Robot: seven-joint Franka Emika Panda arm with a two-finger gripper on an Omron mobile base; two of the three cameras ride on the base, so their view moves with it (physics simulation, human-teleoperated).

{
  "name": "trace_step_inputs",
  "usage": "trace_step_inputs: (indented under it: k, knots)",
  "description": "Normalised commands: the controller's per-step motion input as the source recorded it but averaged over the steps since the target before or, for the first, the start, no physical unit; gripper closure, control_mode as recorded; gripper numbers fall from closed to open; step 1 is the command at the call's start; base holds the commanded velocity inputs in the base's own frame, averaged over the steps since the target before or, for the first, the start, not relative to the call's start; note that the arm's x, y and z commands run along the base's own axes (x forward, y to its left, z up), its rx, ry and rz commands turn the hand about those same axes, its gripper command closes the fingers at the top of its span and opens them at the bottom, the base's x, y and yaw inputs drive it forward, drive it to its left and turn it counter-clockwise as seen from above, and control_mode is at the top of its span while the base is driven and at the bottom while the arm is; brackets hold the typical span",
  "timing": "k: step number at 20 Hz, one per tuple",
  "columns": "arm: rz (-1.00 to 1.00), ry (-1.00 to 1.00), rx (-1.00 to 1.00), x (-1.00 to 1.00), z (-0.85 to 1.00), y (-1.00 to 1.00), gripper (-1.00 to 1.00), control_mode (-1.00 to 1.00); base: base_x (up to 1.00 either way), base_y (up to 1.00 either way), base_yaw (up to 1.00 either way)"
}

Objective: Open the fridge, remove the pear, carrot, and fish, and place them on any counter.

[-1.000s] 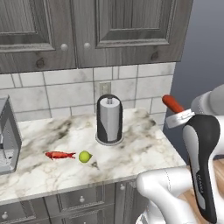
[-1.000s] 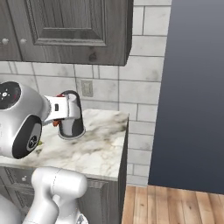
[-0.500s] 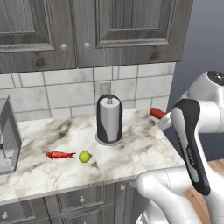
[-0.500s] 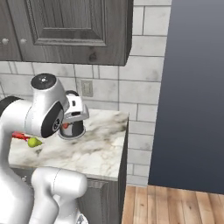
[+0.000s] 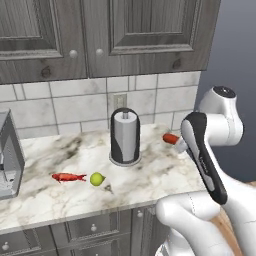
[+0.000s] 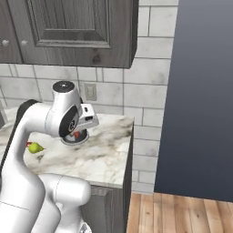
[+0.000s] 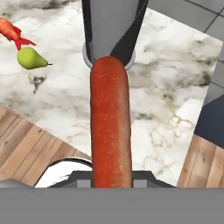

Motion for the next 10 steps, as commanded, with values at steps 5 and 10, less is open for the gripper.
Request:
trace_step_inputs:
  k: [5,10]
  knots:
    - [0.01,0.01,-0.11,0.35,-0.58,0.0,1.0,-1.0,0.0,0.0,0.0]
    - [0.13,0.12,-0.11,0.41,-0.66,0.0,1.0,-1.0,0.0,0.0,0.0]
